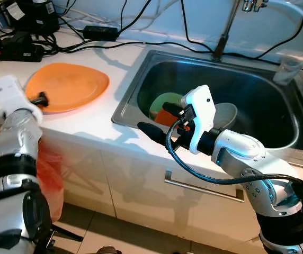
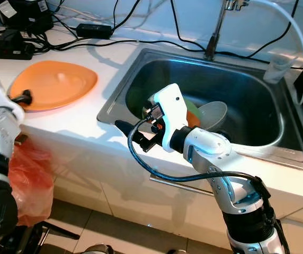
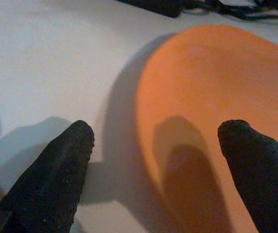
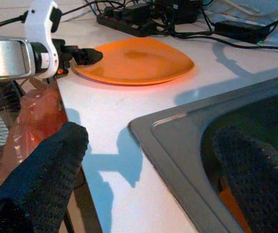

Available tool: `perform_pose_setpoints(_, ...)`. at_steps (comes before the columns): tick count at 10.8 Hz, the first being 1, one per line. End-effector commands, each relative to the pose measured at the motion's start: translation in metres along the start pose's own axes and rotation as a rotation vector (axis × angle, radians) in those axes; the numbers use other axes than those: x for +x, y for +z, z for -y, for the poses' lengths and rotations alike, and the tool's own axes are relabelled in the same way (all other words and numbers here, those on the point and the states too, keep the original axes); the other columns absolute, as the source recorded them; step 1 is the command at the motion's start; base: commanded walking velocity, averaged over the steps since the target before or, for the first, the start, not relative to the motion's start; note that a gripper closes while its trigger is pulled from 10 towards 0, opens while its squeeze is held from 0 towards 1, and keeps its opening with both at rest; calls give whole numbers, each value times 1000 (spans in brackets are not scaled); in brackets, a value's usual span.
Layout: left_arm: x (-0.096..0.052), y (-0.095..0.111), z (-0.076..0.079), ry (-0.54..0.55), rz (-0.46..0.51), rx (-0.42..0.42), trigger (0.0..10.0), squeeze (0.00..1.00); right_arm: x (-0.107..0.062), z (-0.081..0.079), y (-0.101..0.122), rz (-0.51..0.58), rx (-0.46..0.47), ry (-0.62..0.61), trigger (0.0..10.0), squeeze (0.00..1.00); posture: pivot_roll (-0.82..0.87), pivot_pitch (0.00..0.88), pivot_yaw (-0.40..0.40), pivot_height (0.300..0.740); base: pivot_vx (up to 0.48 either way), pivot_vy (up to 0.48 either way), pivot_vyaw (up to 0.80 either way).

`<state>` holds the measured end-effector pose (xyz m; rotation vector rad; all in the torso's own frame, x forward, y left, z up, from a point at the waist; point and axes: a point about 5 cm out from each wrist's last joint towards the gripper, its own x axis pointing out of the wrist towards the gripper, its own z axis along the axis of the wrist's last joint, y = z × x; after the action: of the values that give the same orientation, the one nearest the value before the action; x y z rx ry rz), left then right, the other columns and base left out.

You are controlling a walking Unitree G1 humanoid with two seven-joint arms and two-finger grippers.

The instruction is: Kitchen organization

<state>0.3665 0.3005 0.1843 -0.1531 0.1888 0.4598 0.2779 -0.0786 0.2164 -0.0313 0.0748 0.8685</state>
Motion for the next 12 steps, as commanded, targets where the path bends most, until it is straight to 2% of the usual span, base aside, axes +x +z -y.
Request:
perform_pose_setpoints(1, 1, 2, 3, -30, -21, 31, 10000, 0, -2, 0, 2, 14, -10, -17, 10000, 0, 52, 62, 7, 740, 0, 0, 0)
perform_pose_setpoints(2, 3, -1, 9, -79, -59, 57, 10000, 0, -2, 0, 2, 16, -9, -21, 10000, 0, 52, 62, 8, 740, 0, 0, 0)
perform_pose_setpoints(5, 3, -11, 20, -158, -129, 53, 10000, 0, -2, 0, 2, 18, -8, -28, 10000, 0, 49, 64, 16, 740, 0, 0, 0)
perform_pose_setpoints(8, 1, -24, 32, -243, -198, 115, 10000, 0, -3, 1, 2, 19, -7, -42, 10000, 0, 45, 65, 24, 740, 0, 0, 0)
perform_pose_setpoints(10, -2, -33, 43, -338, -233, 202, 10000, 0, -3, 2, 2, 21, -6, -47, 10000, 0, 45, 65, 26, 740, 0, 0, 0)
perform_pose_setpoints(12, -5, -38, 53, -406, -249, 225, 10000, 0, -3, 2, 3, 23, -6, -50, 10000, 0, 44, 65, 28, 740, 0, 0, 0)
